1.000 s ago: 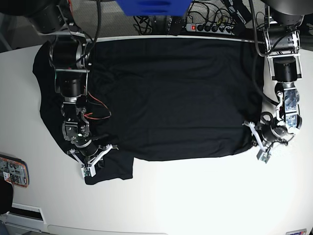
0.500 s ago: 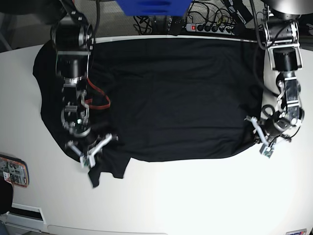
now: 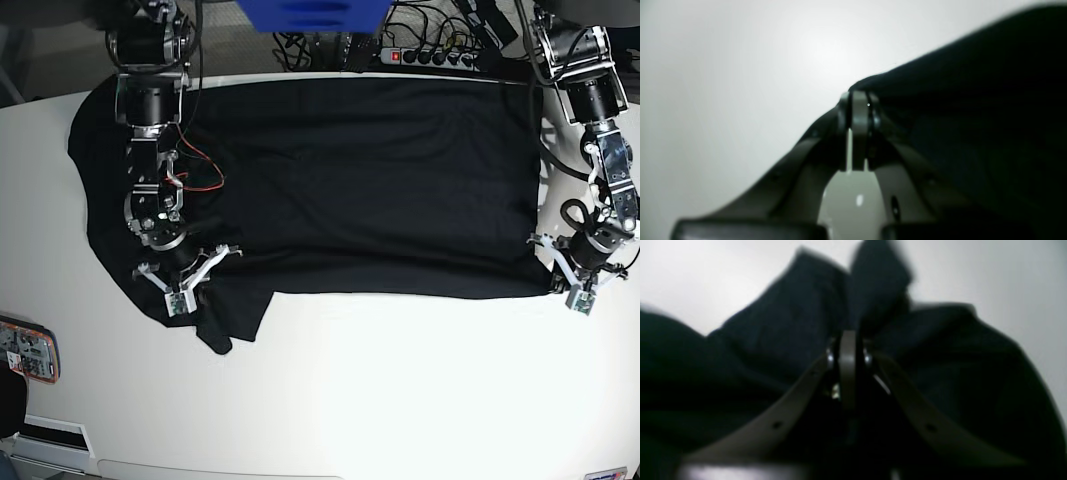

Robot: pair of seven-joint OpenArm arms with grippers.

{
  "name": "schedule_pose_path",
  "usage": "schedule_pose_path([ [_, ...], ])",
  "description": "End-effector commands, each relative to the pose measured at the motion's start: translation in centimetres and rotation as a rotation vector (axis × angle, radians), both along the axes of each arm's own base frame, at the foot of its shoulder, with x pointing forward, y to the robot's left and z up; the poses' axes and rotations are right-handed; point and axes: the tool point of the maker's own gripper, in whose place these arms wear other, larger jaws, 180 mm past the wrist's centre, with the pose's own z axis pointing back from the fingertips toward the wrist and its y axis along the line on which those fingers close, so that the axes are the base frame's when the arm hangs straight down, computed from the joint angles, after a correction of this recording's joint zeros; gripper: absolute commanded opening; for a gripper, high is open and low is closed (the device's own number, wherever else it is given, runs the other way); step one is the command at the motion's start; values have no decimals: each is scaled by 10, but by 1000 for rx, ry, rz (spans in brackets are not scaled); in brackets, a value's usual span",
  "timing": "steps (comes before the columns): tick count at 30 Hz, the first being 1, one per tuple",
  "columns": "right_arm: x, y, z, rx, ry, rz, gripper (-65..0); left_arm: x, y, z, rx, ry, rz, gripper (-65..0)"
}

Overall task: Fold the T-shirt properly
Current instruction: 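Lift the hem with both grippers and fold it toward the collar, then carry the hem over onto the shoulder edge with both grippers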

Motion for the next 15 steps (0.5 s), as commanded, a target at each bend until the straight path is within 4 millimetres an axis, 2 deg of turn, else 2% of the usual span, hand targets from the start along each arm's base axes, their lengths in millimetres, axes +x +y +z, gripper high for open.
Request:
schedule_pose_path([
  [1, 26, -3, 47, 16, -151, -8, -650, 10, 10, 22, 23, -60, 7, -650],
  [5, 9, -1, 39, 11, -137, -2, -650, 10, 10, 22, 23, -62, 6, -650],
  [11, 0, 1, 51, 3, -172, 7, -650, 9, 10, 22, 25, -60, 5, -650],
  [13, -5, 2, 53, 1, -177, 9, -650, 3, 2, 25, 35, -70, -18, -650],
  [15, -9, -8, 55, -2, -185, -15, -650, -9, -9, 29, 63, -79, -54, -650],
])
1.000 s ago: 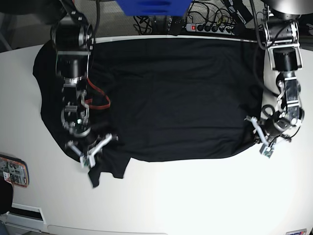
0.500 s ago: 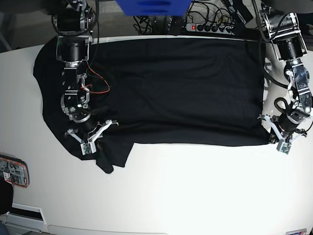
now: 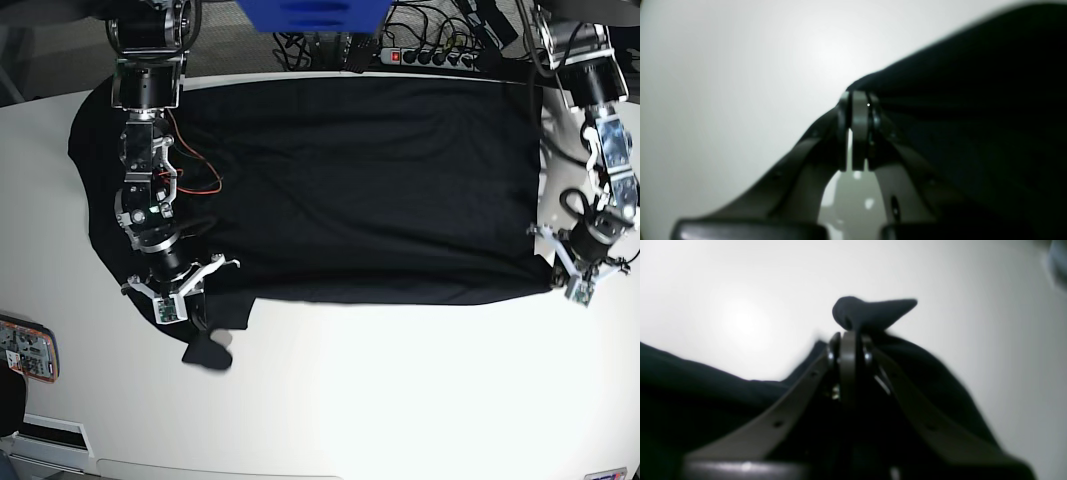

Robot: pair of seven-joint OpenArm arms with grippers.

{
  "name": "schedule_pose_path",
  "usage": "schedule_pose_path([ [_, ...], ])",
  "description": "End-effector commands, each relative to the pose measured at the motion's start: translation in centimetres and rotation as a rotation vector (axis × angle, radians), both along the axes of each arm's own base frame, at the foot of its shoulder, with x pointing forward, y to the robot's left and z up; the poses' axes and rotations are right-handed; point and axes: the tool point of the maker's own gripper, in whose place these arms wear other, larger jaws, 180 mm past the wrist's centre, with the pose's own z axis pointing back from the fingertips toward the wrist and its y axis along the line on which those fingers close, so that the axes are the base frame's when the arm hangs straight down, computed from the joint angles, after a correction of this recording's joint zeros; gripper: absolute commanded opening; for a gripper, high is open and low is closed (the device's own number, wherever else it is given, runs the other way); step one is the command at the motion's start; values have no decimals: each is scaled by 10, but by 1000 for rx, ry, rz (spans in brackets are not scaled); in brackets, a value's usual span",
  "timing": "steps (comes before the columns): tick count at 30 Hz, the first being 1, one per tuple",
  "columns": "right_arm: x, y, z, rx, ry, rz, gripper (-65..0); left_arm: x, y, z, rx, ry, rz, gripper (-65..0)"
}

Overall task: Fold the T-shirt properly
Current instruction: 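Carry the hem over onto the shoulder edge with both grippers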

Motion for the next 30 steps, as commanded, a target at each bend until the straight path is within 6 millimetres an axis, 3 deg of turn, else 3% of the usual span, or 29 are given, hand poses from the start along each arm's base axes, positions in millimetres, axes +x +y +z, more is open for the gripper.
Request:
schedule_pose_path([
  [1, 3, -15, 13, -4, -40, -34, -650, 3, -3, 18, 17, -57, -15, -650],
  [5, 4, -26, 26, -8, -74, -62, -650, -11, -29, 22, 13, -81, -56, -650],
  [11, 3, -25, 37, -14, -103, -58, -650, -18, -44, 20, -12, -85, -66, -650],
  [17, -3, -23, 45, -21, -127, -53, -650, -25, -44, 13, -14, -66, -64, -650],
  [21, -16, -39, 51, -33, -142, -93, -650, -39, -27, 9, -7, -49, -16, -650],
  [23, -16, -42, 65, -41, -178, -100, -650, -40, -20, 15, 3, -65, 3, -650],
  [30, -28, -39, 67, -52, -183, -91, -650, -70, -11, 39, -15, -127, 62, -650],
])
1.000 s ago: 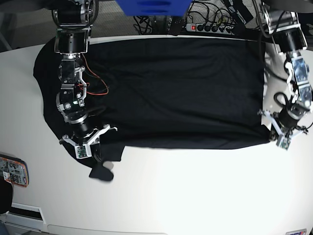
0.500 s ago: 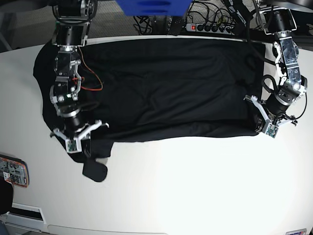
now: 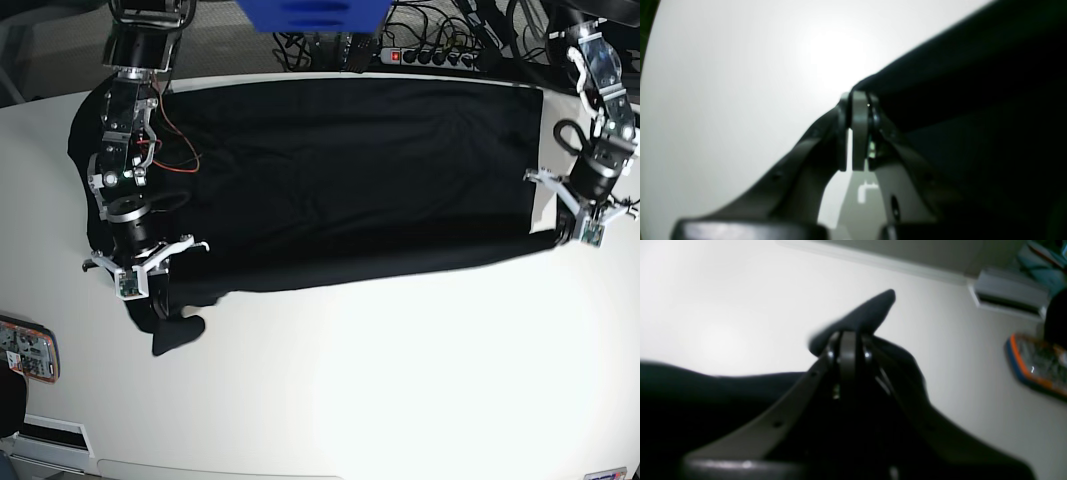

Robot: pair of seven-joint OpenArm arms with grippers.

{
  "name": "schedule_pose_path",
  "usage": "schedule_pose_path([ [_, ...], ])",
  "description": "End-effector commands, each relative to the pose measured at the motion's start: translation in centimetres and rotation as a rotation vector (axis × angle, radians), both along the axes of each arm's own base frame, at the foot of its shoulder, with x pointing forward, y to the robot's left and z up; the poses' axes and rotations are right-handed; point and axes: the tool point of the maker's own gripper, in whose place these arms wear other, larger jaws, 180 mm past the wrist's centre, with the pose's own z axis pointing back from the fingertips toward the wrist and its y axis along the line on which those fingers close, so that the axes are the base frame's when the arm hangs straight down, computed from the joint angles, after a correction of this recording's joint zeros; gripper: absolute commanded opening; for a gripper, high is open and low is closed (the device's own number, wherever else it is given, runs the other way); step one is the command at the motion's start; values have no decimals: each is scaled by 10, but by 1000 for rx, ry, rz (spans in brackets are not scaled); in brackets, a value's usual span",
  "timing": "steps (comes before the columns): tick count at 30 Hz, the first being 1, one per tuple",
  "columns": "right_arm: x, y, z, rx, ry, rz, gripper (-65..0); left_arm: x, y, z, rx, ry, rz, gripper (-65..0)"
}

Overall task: Fold the T-shirt properly
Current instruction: 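Carry the hem over onto the shoulder edge with both grippers, then lower the hem onto the shoulder edge and open both grippers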

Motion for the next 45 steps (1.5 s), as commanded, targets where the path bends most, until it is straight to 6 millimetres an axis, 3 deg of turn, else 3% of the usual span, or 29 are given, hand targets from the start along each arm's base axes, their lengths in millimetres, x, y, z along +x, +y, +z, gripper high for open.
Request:
schedule_pose_path([
  [1, 7, -5, 22, -3, -76, -9, -650, 5, -1, 19, 4, -61, -12, -650],
  [6, -11, -12, 1, -5, -17, -26, -650, -11, -7, 13, -15, -31, -25, -650],
  [10, -14, -27, 13, -11, -66, -62, -650, -21, -7, 6, -18, -3, -24, -650],
  [13, -29, -34, 2, -13, -44, -79, -650, -23, -10, 2, -28, 3, -21, -650],
  [27, -74, -31, -29, -27, 67, -72, -650, -65, -17, -28, -91, 95, 42, -650],
  [35, -101, -36, -49, -35, 142, -84, -650, -72, -19, -34, -101, 116, 50, -650],
  [41, -121, -51, -56, -28, 177, -151, -650, -74, -20, -37, -96, 131, 47, -650],
  [45, -122, -52, -45, -39, 155, -155, -650, -84, -26, -44, -104, 164, 36, -650],
])
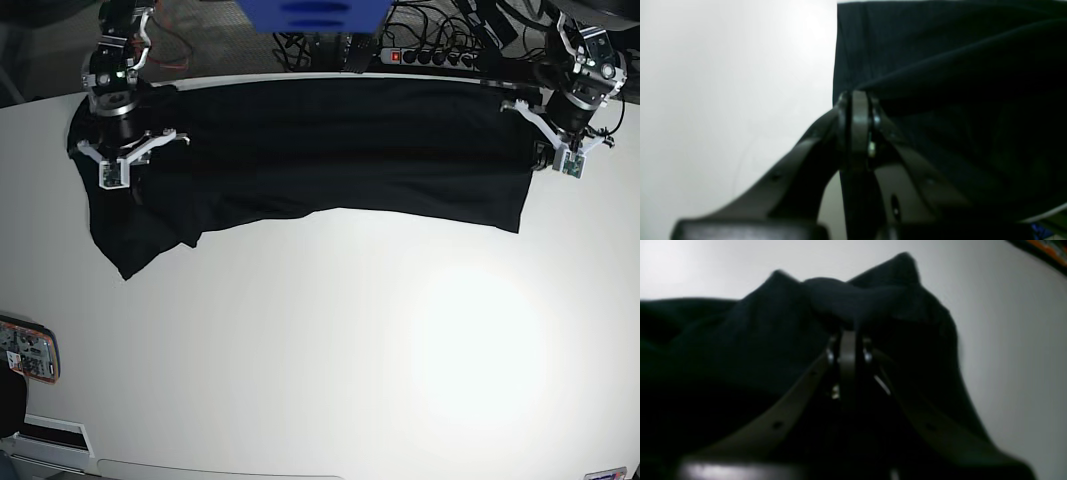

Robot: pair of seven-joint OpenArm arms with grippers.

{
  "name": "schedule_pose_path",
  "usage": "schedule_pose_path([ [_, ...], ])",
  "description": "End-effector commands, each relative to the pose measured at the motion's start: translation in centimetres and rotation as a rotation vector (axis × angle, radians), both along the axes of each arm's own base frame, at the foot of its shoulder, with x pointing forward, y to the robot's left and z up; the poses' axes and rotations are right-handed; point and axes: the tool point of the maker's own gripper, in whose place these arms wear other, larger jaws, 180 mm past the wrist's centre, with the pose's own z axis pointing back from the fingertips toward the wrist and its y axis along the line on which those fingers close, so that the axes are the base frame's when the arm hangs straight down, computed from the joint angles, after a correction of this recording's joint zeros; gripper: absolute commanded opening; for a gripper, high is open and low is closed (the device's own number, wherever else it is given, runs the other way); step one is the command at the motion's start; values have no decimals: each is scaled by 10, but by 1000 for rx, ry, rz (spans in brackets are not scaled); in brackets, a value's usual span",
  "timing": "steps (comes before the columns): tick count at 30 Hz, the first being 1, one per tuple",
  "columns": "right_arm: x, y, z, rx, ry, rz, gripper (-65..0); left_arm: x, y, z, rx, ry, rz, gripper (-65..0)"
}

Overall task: Fold the T-shirt properly
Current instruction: 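Lower the hem onto the shoulder edge and open both grippers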

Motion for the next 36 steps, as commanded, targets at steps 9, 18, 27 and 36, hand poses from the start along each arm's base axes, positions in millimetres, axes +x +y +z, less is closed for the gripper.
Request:
schedule_pose_path([
  [9, -8, -8, 0, -11, -3, -17, -650, -16, -10, -24, -42, 71, -19, -650],
  [18, -25, -9, -23, -9, 118, -28, -650, -23, -7, -25, -32, 89, -18, -650],
  [27, -25, -9, -22, -12, 122, -27, -318, -30, -7, -27, -30, 106, -25, -387],
  [36, -16, -8, -4, -26, 72, -19, -276, -11, -11, 13, 33, 7, -84, -77],
])
